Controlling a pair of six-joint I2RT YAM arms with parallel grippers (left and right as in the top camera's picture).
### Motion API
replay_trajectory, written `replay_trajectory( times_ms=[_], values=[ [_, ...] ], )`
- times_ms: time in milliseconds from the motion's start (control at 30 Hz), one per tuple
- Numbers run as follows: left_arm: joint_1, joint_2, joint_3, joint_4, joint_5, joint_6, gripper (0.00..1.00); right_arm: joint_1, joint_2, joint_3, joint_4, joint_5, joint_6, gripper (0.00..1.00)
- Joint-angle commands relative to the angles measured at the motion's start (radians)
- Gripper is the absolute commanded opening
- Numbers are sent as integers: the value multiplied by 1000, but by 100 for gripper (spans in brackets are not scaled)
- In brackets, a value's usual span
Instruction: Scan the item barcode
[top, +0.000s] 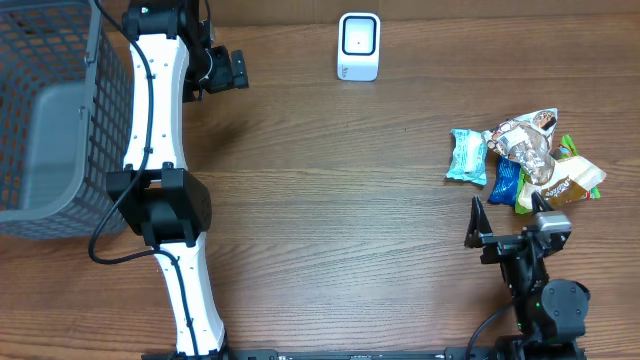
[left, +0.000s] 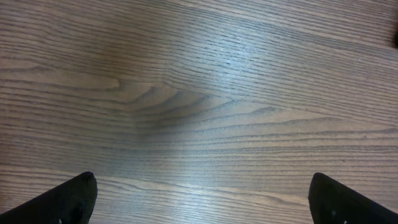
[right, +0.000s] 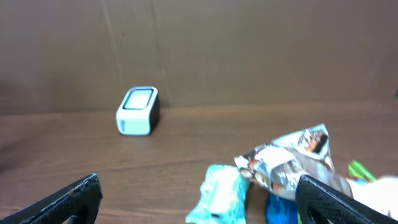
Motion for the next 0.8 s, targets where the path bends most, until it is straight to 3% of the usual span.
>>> replay_trajectory(
  times_ms=[0, 767],
  values=[
    [-8, 2, -8, 1, 6, 19, 100, 5, -55, -72, 26, 42, -1, 100],
    [-8, 2, -8, 2, 6, 19, 100, 6, -114, -91, -7, 35, -34, 100]
  ],
)
